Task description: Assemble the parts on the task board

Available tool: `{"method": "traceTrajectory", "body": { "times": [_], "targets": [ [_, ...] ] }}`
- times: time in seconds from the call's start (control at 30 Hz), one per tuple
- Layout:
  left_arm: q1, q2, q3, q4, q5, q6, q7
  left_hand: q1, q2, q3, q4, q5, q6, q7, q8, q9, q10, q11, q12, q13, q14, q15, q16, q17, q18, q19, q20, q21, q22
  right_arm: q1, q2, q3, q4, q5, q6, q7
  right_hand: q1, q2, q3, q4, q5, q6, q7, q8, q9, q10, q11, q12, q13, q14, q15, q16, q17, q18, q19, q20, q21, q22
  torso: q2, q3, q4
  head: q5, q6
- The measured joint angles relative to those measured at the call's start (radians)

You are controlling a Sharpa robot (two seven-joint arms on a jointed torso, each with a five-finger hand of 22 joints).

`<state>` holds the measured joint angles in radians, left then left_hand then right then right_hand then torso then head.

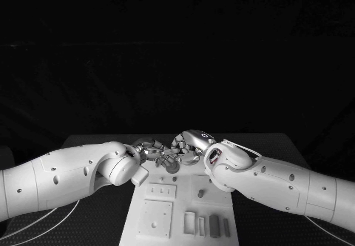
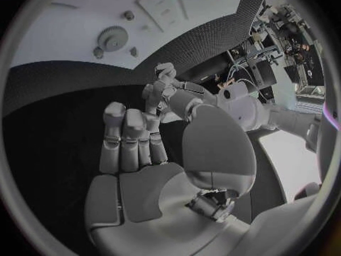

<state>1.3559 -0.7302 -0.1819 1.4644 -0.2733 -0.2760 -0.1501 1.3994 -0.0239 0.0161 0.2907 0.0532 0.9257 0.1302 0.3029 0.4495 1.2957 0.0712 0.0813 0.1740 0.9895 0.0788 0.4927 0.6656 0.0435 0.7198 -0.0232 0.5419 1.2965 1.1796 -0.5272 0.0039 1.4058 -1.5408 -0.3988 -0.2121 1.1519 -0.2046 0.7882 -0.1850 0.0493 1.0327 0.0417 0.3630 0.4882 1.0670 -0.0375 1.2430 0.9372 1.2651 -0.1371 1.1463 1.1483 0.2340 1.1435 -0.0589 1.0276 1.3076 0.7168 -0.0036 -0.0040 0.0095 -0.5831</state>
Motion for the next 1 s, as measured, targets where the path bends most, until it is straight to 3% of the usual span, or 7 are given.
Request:
{"method": "traceTrajectory", "body": {
  "times": [0.07, 0.4, 0.63, 0.83, 0.9, 1.0],
  "targets": [
    [0.000, 0.000, 0.000, 0.000, 0.000, 0.000, -0.002, 0.022, 0.004, 0.010, -0.001, 0.000, 0.012, -0.001, 0.000, 0.000, 0.003, -0.003, 0.000, 0.003, 0.000, 0.000, 0.000, 0.000, 0.000, -0.001, -0.001, 0.001, -0.001, 0.000, 0.000, 0.000, -0.001, 0.002, -0.002, 0.001, -0.007, -0.007, 0.000, 0.000, 0.000, 0.004, -0.004, 0.000, 0.015, 0.000, 0.000, 0.000, 0.000, 0.000, 0.000, 0.000, 0.000, 0.000, 0.000, 0.000, 0.000, 0.000, 0.000, 0.0000, 0.0000, 0.000, -0.001],
    [0.000, 0.002, 0.000, -0.003, 0.000, -0.001, -0.005, 0.085, 0.008, 0.068, -0.002, 0.006, 0.027, -0.009, 0.002, -0.001, 0.020, -0.012, 0.000, 0.011, -0.003, -0.003, 0.004, -0.001, -0.005, -0.004, -0.004, 0.008, -0.007, -0.002, 0.001, 0.000, -0.001, 0.009, -0.006, 0.003, -0.009, -0.009, 0.003, -0.003, 0.000, 0.005, -0.005, 0.000, 0.016, 0.000, 0.000, 0.000, 0.000, 0.001, 0.001, 0.000, 0.000, 0.000, 0.001, 0.001, 0.000, 0.000, 0.000, 0.0000, -0.0012, 0.001, -0.004],
    [0.000, 0.004, 0.000, -0.007, 0.000, -0.001, -0.009, 0.099, 0.007, 0.086, 0.000, 0.050, 0.045, -0.016, 0.011, -0.002, 0.032, -0.014, 0.007, 0.017, -0.003, -0.003, 0.004, -0.002, -0.006, -0.007, -0.007, 0.008, -0.011, -0.004, 0.000, 0.000, 0.003, 0.012, -0.009, 0.003, -0.009, -0.009, 0.003, -0.003, 0.000, 0.005, -0.005, 0.000, 0.021, 0.002, 0.002, 0.000, 0.000, 0.001, 0.002, 0.000, -0.001, 0.000, 0.001, 0.001, 0.000, 0.000, 0.000, 0.0002, -0.0013, 0.002, -0.005],
    [0.000, 0.006, 0.000, -0.009, 0.000, -0.001, -0.015, 0.070, -0.020, 0.086, 0.000, 0.063, 0.050, -0.014, 0.012, -0.003, 0.033, -0.015, 0.007, 0.021, -0.003, -0.003, 0.004, -0.003, -0.006, -0.007, -0.007, 0.012, -0.013, -0.006, -0.001, 0.000, 0.004, 0.013, -0.011, 0.001, -0.009, -0.009, 0.002, -0.003, 0.000, 0.006, -0.005, 0.000, 0.021, 0.006, 0.001, 0.000, 0.000, 0.005, -0.002, 0.000, -0.001, 0.000, 0.001, 0.001, 0.000, 0.000, 0.000, 0.0002, -0.0017, 0.003, -0.006],
    [0.000, 0.007, 0.000, -0.009, 0.001, -0.001, -0.018, 0.045, -0.030, 0.086, 0.000, 0.089, 0.050, -0.014, 0.012, -0.005, 0.039, -0.014, 0.007, 0.023, -0.003, -0.003, 0.008, -0.003, -0.006, -0.007, -0.007, 0.015, -0.014, -0.007, 0.000, 0.000, 0.004, 0.013, -0.011, 0.000, -0.009, -0.009, 0.003, -0.003, 0.000, 0.006, -0.005, 0.000, 0.021, 0.007, 0.000, 0.000, 0.000, 0.007, -0.001, 0.000, -0.001, 0.000, 0.001, 0.001, 0.000, 0.000, 0.000, 0.0002, -0.0016, 0.003, -0.006],
    [0.000, 0.008, 0.000, -0.009, 0.002, -0.003, -0.025, 0.010, -0.057, 0.086, 0.000, 0.180, 0.053, -0.010, 0.008, -0.005, 0.039, -0.014, 0.007, 0.027, -0.003, -0.003, 0.007, -0.004, -0.006, -0.007, -0.007, 0.015, -0.017, -0.009, 0.002, 0.000, 0.003, 0.013, -0.011, 0.000, -0.011, -0.011, 0.005, 0.000, 0.000, 0.006, -0.005, 0.000, 0.021, 0.007, 0.000, 0.000, 0.000, 0.007, -0.001, 0.000, -0.001, 0.000, 0.001, 0.002, 0.000, 0.000, 0.000, 0.0002, -0.0014, 0.002, -0.007]
  ]
}}
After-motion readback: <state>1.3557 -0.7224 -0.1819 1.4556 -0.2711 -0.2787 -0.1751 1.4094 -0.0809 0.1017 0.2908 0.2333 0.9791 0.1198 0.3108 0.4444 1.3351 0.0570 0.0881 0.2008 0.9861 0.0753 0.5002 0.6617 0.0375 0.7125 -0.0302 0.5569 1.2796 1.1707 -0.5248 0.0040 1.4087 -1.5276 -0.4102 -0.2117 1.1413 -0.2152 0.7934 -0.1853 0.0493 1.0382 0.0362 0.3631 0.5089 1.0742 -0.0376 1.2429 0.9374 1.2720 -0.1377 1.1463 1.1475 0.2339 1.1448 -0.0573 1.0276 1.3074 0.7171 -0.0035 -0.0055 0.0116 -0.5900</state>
